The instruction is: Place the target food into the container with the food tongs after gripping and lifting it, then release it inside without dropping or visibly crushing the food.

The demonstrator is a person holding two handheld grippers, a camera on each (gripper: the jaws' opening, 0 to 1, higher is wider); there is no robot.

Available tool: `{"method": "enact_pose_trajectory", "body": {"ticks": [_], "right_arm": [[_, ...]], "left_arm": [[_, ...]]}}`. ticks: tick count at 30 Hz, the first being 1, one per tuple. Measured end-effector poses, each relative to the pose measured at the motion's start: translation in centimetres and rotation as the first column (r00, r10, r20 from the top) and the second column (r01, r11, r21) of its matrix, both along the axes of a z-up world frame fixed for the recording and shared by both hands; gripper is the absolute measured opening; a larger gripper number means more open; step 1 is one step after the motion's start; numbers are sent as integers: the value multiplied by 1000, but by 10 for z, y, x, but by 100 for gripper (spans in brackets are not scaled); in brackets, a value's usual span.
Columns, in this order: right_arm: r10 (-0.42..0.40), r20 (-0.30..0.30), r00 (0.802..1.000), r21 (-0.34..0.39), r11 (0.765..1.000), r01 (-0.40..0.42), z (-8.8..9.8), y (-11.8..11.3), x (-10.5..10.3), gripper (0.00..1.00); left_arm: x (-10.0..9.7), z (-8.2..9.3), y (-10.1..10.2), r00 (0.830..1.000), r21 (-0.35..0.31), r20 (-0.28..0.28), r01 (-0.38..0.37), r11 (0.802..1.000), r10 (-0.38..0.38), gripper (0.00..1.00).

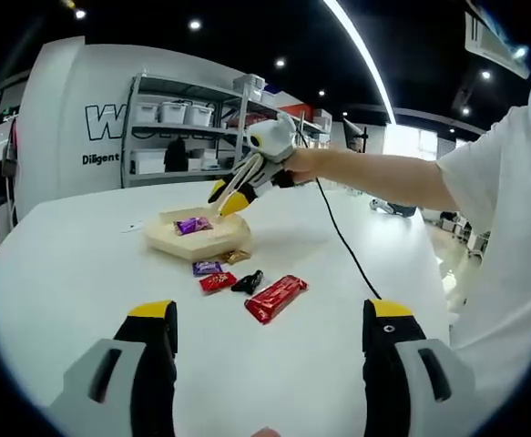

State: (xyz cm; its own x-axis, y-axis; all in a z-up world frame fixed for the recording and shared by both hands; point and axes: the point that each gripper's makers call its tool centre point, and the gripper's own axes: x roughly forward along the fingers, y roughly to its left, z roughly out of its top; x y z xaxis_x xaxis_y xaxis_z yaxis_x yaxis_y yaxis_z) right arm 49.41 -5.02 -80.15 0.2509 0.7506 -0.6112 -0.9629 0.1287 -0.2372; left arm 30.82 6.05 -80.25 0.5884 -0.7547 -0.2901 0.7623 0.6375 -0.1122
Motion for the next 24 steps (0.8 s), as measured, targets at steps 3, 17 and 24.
{"method": "enact_pose_trajectory", "body": {"ticks": [3, 17, 24], "right_arm": [[2, 5, 1000, 19, 1000, -2, 3, 0, -6, 22], [-9, 8, 1000, 122, 992, 8, 14, -5, -34, 22], [8, 19, 1000, 155, 988, -11, 18, -1, -54, 22]], "left_arm": [[0, -1, -3, 1000, 1, -4, 5, 1000, -5, 82], [-1, -7, -15, 1000, 1, -13, 25, 1000, -25, 82], [-1, -11, -20, 999, 2, -19, 36, 999, -36, 82]]}}
